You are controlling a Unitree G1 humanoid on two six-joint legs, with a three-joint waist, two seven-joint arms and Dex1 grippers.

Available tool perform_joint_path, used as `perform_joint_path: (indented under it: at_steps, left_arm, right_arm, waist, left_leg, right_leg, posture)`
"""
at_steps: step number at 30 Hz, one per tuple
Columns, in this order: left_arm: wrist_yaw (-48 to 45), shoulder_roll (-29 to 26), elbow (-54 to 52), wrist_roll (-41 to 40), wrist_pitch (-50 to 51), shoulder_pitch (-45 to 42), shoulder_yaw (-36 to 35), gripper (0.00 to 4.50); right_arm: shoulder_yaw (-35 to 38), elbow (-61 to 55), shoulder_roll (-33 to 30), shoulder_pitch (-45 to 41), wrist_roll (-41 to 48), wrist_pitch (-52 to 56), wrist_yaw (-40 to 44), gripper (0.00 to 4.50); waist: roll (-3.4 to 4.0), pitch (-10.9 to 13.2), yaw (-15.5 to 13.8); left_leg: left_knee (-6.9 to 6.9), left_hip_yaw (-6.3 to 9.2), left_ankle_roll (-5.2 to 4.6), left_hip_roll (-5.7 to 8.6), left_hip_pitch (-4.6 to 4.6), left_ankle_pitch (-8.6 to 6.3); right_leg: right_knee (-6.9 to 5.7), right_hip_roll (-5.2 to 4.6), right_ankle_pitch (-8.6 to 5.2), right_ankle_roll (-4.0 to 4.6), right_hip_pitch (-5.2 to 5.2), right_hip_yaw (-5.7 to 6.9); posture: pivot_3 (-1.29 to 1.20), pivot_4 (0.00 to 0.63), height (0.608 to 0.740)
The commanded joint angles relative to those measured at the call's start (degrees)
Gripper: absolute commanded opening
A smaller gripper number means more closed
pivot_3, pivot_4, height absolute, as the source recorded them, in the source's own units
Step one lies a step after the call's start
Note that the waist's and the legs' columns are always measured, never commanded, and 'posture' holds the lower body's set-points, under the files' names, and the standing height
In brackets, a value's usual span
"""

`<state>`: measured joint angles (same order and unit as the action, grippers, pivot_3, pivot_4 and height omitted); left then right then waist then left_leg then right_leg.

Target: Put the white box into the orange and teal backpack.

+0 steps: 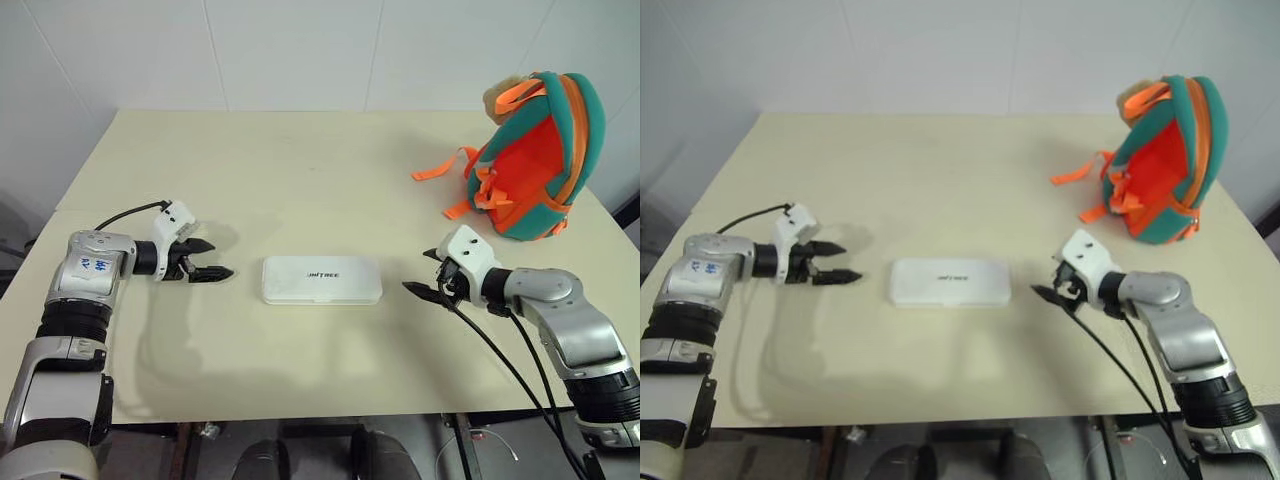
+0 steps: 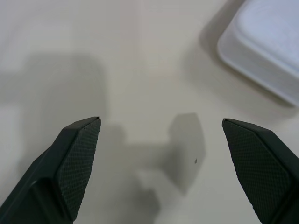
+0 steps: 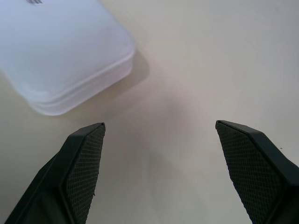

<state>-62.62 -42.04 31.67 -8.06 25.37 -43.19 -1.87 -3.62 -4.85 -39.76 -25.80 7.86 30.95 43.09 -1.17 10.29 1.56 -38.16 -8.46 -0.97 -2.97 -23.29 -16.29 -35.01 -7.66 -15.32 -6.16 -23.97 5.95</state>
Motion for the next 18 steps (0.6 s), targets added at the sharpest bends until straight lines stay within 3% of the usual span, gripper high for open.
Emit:
perform_joint_path:
  at_steps: [1, 6, 18]
  left_arm:
    - [1.0, 2.31, -5.99, -7.05, 4.94, 2.15, -5.2, 4.43]
    - [1.99, 1.87, -10.96, -9.51, 14.17, 5.99, -4.73, 4.43]
    - [3.41, 2.4, -9.86, -15.69, 23.77, 5.81, -8.0, 4.43]
  right_arm:
    - [-1.39, 3.27, 2.26, -2.11, -2.48, -3.28, -2.54, 4.5]
    - [-2.95, 7.22, 5.3, -4.7, -4.24, -4.9, -3.47, 4.5]
    - [-4.12, 11.38, 7.2, -7.27, -6.34, -9.05, -2.68, 4.5]
  waist:
    - [0.0, 0.0, 0.03]
    - [0.01, 0.0, 0.24]
    - [0.0, 0.0, 0.07]
  left_leg:
    - [-0.01, 0.0, 0.01, 0.0, 0.01, 0.0]
    - [-0.01, -0.02, 0.08, -0.03, 0.02, 0.05]
    - [0.02, -0.02, 0.11, -0.02, 0.03, 0.06]
  right_leg:
    - [-0.02, 0.0, 0.0, 0.0, 0.0, 0.0]
    - [-0.09, 0.05, 0.0, 0.0, -0.01, -0.01]
    - [-0.05, 0.04, 0.0, 0.0, 0.0, -0.02]
  posture:
    - [0.0, 0.15, 0.74]
    - [0.0, 0.15, 0.74]
    - [0.0, 0.15, 0.74]
